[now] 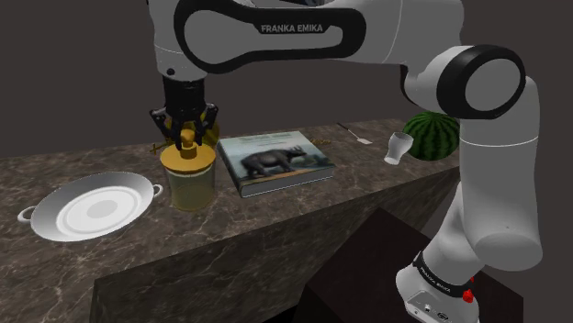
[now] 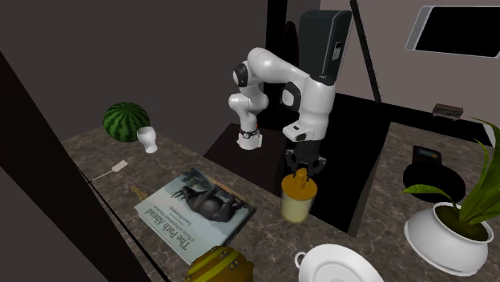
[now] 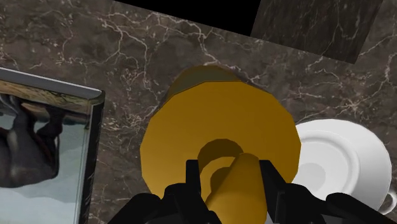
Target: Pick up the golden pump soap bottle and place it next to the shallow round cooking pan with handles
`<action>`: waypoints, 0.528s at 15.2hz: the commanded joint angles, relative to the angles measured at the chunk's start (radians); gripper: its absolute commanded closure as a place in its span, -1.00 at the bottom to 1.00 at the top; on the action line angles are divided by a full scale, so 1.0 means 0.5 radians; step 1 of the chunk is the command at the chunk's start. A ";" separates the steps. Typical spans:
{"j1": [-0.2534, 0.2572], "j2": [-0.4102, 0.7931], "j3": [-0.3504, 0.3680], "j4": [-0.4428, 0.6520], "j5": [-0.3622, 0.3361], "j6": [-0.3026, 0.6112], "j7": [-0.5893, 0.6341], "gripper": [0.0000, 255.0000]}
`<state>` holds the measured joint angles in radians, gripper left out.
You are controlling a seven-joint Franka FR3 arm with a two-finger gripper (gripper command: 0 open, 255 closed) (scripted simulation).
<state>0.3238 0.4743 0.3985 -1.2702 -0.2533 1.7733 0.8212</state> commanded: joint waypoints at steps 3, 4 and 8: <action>-0.013 -0.004 -0.002 -0.110 -0.003 0.107 0.013 1.00; -0.016 -0.004 -0.003 -0.137 -0.004 0.134 0.016 1.00; -0.025 0.002 -0.008 -0.236 -0.012 0.237 0.030 1.00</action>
<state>0.3137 0.4778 0.3950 -1.3713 -0.2590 1.8764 0.8347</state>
